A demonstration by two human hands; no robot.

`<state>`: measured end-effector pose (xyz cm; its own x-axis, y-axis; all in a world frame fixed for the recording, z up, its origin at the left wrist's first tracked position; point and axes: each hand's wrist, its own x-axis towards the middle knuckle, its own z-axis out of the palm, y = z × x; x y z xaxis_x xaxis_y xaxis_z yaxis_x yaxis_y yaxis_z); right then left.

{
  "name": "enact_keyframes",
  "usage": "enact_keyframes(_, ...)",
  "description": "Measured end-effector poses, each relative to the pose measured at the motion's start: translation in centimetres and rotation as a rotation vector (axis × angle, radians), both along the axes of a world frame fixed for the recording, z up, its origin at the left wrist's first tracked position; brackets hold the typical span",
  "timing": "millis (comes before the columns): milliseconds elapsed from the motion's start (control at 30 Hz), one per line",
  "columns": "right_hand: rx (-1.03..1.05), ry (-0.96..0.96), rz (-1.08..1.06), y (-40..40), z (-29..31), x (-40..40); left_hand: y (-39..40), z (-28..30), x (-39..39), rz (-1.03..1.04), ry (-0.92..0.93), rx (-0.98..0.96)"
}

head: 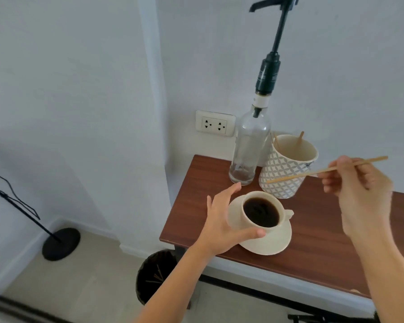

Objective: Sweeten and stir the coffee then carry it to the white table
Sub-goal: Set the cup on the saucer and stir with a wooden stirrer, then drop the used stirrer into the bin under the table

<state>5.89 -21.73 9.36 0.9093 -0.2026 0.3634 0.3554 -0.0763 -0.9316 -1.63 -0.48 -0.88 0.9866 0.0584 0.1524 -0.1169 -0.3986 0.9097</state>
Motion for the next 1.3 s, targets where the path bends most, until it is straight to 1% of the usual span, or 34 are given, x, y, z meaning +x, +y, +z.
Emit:
enact_keyframes(33, 0.074, 0.032, 0.026, 0.7, 0.3, -0.4, 1.4, 0.3, -0.3, 0.029, -0.034, -0.004)
enact_keyframes(100, 0.154, 0.088, 0.073, 2.9, 0.6, -1.5, 5.2, 0.6, -0.8, 0.156, -0.129, -0.050)
enact_keyframes(167, 0.180, 0.121, 0.083, 6.0, 0.5, -2.8, 10.1, 0.5, -0.9, 0.323, -0.204, -0.113)
enact_keyframes(200, 0.177, 0.127, 0.068, 7.9, 0.5, -3.4, 12.7, 0.2, -0.8, 0.408, -0.220, -0.109)
enact_keyframes(267, 0.153, 0.125, 0.041, 12.6, -0.2, -4.6, 18.6, -1.0, -0.5, 0.535, -0.191, -0.082)
enact_keyframes(367, 0.036, 0.102, 0.041, 20.3, -2.3, -6.3, 26.4, -3.7, 0.9, 0.623, -0.136, 0.027)
enact_keyframes(467, -0.208, 0.120, 0.059, 27.2, -5.6, -7.7, 31.6, -6.4, 2.8, 0.583, -0.086, 0.144)
enact_keyframes(533, -0.385, 0.123, 0.034, 31.1, -8.4, -8.3, 33.8, -8.1, 4.0, 0.536, -0.096, 0.236)
enact_keyframes(633, -0.563, 0.148, 0.052, 35.5, -13.2, -8.6, 35.9, -10.6, 5.4, 0.457, -0.110, 0.363)
enact_keyframes(700, -0.669, 0.192, 0.068, 37.3, -16.6, -8.5, 36.8, -11.7, 6.1, 0.412, -0.109, 0.402)
enact_keyframes(733, -0.696, 0.257, 0.092, 37.9, -18.2, -8.4, 37.1, -12.2, 6.4, 0.396, -0.111, 0.411)
enact_keyframes(833, -0.693, 0.561, 0.177, 38.3, -21.3, -8.9, 37.5, -12.9, 6.7, 0.374, -0.115, 0.431)
enact_keyframes(867, -0.701, 0.616, 0.177, 38.1, -21.9, -9.2, 37.5, -12.9, 6.7, 0.372, -0.110, 0.423)
enact_keyframes(900, -0.715, 0.629, 0.173, 38.0, -22.3, -9.5, 37.5, -12.9, 6.6, 0.369, -0.103, 0.416)
enact_keyframes(967, -0.715, 0.594, 0.157, 37.7, -21.8, -10.2, 37.6, -12.7, 6.6, 0.357, -0.093, 0.413)
enact_keyframes(1033, -0.695, 0.538, 0.140, 37.5, -20.1, -11.0, 37.7, -12.5, 6.3, 0.350, -0.085, 0.419)
enact_keyframes(1100, -0.688, 0.431, 0.114, 37.2, -17.7, -11.9, 37.4, -12.0, 6.1, 0.358, -0.076, 0.410)
enact_keyframes(1200, -0.638, 0.247, 0.056, 35.7, -13.4, -13.0, 36.1, -10.1, 5.7, 0.386, -0.048, 0.318)
enact_keyframes(1300, -0.576, 0.089, -0.037, 32.4, -9.6, -13.4, 33.1, -6.8, 5.3, 0.352, -0.109, 0.240)
